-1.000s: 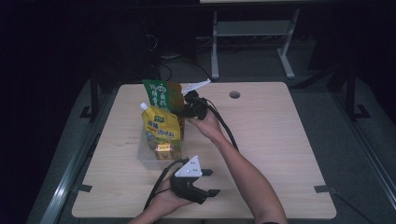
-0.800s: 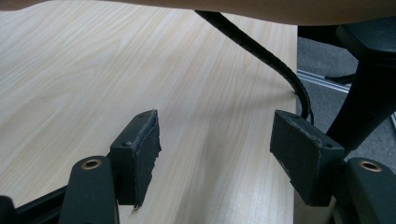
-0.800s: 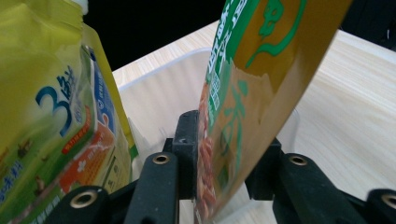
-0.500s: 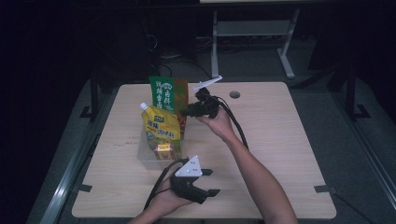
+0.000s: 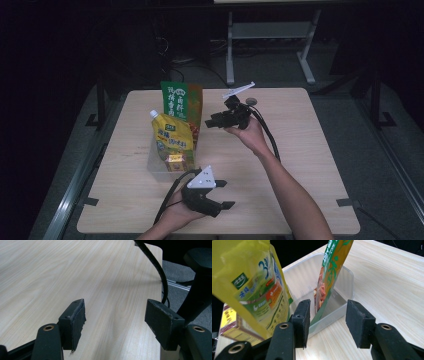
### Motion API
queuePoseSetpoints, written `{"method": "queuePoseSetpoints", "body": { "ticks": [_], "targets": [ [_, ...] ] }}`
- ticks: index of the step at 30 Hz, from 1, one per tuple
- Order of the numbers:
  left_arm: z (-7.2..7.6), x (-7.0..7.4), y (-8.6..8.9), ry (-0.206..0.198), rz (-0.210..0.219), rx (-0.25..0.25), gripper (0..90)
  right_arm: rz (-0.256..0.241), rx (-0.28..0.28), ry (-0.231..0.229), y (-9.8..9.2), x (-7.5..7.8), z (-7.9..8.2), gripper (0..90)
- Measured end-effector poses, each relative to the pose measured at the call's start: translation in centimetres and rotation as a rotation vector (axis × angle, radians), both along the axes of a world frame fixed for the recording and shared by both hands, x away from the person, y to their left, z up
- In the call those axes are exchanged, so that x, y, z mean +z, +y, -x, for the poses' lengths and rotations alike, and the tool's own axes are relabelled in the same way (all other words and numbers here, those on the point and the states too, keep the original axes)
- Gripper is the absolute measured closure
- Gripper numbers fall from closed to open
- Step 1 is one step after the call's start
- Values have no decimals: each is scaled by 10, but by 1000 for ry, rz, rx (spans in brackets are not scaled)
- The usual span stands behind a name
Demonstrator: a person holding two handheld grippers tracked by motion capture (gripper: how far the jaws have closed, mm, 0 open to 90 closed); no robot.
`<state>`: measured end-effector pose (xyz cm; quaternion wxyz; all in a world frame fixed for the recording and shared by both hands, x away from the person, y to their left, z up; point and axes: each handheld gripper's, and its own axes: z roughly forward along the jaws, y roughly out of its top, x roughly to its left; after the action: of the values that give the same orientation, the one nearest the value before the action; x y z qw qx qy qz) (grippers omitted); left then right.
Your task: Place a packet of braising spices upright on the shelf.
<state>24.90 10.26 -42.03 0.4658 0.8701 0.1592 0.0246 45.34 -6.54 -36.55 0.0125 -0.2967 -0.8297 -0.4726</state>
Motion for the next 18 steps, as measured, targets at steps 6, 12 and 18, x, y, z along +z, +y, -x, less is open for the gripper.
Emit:
{"method": "queuePoseSetpoints", "body": {
  "ticks": [6, 12, 18],
  "targets": [
    [0, -1, 1, 8, 4, 19, 307, -6, 5, 3, -12, 5, 6, 520],
    [-1, 0, 1, 2, -1, 14, 307, -8, -4, -8, -27, 7, 15, 507],
    [-2, 0, 3, 5, 2, 26, 307, -17, -1, 12, -38, 10, 20, 487]
  ]
}}
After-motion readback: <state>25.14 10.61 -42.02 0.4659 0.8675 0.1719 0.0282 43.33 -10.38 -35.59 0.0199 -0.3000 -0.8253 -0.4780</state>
